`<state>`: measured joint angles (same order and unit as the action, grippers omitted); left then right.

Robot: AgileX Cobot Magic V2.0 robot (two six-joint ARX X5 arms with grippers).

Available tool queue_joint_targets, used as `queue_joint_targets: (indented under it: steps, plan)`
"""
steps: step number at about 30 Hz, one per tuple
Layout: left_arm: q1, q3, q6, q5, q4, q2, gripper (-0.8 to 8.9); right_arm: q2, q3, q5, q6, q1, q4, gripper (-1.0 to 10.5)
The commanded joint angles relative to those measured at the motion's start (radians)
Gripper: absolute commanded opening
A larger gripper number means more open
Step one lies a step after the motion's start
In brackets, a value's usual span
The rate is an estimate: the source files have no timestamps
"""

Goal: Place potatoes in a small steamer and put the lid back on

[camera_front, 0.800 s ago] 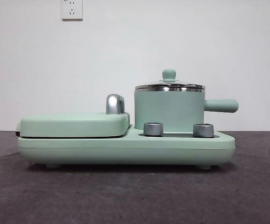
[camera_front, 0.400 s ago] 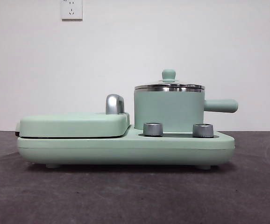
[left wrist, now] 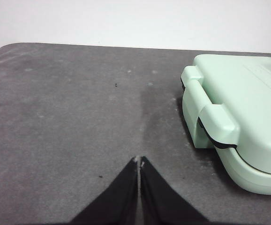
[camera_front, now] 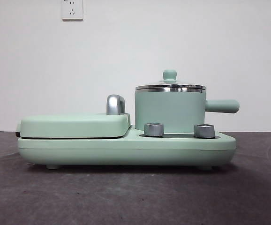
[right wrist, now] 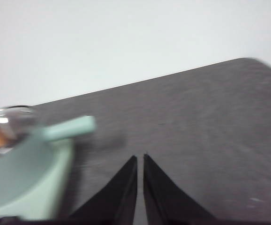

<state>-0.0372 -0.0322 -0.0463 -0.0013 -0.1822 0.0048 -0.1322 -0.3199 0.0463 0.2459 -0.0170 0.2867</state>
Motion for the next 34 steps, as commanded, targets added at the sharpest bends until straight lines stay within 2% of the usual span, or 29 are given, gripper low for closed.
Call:
queue_joint_targets:
  steps: [1,6,8,17,34]
  plan:
    - [0.001,0.018,-0.007,0.0,-0.005,-0.002,0.05,0.026,0.094,0.008,-0.084,-0.018,-0.076,0.2]
    - [0.001,0.018,-0.007,0.0,-0.005,-0.002,0.05,0.059,0.215,0.007,-0.158,-0.023,-0.163,0.2]
    - [0.0,0.018,-0.007,0.0,-0.005,-0.002,0.05,0.078,0.251,0.007,-0.163,-0.023,-0.182,0.2]
    - [0.001,0.018,-0.007,0.0,-0.005,-0.002,0.05,0.129,0.308,0.008,-0.206,-0.019,-0.121,0.2]
    - [0.0,0.018,-0.007,0.0,-0.005,-0.002,0.05,0.129,0.308,-0.05,-0.209,-0.003,-0.109,0.2]
